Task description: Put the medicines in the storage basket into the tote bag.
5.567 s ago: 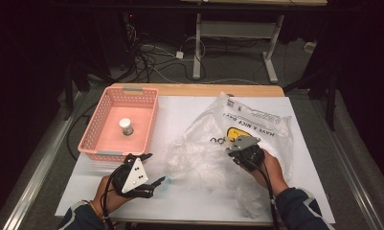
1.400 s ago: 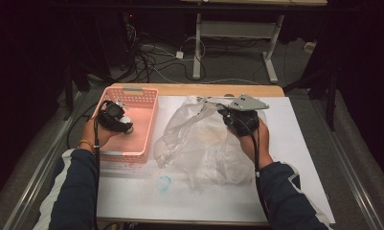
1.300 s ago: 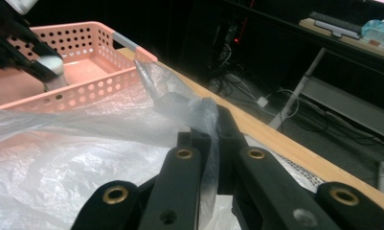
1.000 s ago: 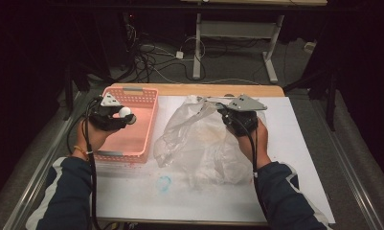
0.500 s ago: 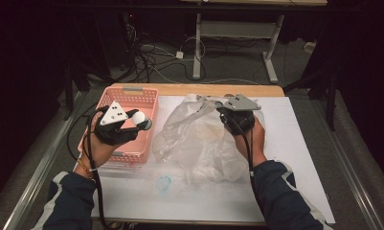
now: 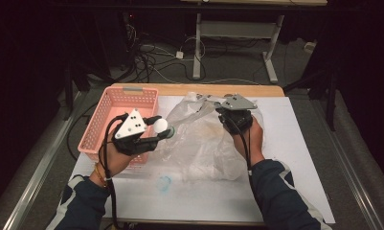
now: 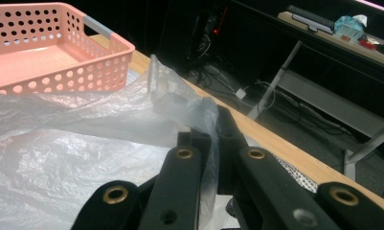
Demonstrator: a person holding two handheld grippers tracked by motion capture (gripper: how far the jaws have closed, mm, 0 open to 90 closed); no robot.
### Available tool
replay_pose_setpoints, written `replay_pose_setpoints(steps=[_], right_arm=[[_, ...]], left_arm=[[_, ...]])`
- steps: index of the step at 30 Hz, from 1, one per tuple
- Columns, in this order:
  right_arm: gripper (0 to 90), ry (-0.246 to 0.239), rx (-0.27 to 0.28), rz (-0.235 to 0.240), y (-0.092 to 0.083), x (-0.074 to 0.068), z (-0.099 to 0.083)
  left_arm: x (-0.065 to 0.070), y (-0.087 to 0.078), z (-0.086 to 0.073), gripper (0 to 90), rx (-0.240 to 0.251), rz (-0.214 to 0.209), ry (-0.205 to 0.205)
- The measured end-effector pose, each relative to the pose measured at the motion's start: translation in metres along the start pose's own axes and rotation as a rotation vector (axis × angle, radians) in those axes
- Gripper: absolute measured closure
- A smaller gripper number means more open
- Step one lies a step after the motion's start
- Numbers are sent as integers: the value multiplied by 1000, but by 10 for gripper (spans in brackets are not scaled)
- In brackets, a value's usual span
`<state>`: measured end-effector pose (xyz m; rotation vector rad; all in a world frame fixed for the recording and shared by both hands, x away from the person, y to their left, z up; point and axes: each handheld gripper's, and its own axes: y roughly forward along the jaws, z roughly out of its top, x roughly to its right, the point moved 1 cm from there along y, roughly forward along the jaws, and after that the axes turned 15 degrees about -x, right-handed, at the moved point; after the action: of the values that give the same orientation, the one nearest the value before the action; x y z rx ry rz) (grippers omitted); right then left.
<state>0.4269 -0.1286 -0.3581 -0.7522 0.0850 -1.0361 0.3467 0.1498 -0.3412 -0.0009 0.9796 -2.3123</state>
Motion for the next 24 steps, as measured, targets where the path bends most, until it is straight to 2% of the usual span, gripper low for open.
replay_pose_setpoints(steps=[6, 9, 11, 14, 17, 21, 24], right_arm=[[900, 1, -5, 0, 0, -1, 0], [900, 4, -4, -5, -1, 0, 0], [900, 8, -3, 0, -1, 0, 0], [900, 8, 0, 5, -2, 0, 0], [900, 8, 4, 10, -4, -1, 0], [900, 6, 10, 24, -6, -1, 0], [900, 8, 9, 45, -7, -2, 0]], left_arm=[[26, 4, 15, 480, 11, -19, 63], [41, 2, 23, 480, 28, -39, 98], [52, 7, 26, 480, 21, -51, 122], [61, 28, 25, 480, -26, -79, 129], [63, 54, 19, 480, -87, -90, 129], [57, 83, 11, 480, -154, -93, 100], [50, 100, 6, 480, -182, -73, 75]])
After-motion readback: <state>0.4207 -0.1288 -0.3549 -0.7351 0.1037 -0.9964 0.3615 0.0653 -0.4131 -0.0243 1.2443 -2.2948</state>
